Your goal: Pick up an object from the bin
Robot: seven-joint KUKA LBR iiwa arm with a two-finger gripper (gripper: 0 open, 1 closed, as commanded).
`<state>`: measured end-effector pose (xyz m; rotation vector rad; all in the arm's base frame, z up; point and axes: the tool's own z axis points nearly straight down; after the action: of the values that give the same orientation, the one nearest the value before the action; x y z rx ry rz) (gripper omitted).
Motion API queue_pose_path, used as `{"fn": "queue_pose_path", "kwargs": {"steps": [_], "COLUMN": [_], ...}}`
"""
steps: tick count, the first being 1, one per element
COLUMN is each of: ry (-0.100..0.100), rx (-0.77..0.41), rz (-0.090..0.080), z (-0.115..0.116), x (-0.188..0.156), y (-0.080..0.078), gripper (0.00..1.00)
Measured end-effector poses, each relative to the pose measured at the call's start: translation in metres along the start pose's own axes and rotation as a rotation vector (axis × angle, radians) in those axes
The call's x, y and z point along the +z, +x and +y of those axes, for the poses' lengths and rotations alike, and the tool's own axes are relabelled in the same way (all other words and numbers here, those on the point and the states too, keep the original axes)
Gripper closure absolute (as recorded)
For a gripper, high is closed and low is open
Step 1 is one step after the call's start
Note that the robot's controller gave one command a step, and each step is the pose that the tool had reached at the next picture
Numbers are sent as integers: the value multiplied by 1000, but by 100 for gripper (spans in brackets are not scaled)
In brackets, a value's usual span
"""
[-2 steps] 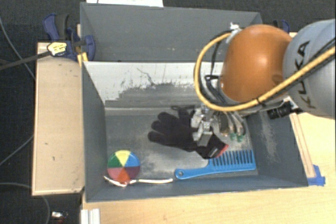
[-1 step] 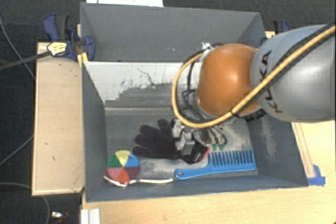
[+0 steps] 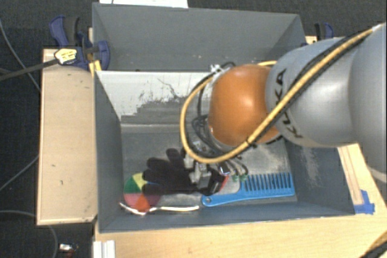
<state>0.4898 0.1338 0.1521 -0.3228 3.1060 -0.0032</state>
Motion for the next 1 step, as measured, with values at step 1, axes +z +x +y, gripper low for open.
{"fn": "queue_pose_path", "kwargs": {"steps": [1], "ry": [-2], "rx": [-89], "rz": [-6], "z": [10], "x": [62], "y": [-14], "gripper": [100]}}
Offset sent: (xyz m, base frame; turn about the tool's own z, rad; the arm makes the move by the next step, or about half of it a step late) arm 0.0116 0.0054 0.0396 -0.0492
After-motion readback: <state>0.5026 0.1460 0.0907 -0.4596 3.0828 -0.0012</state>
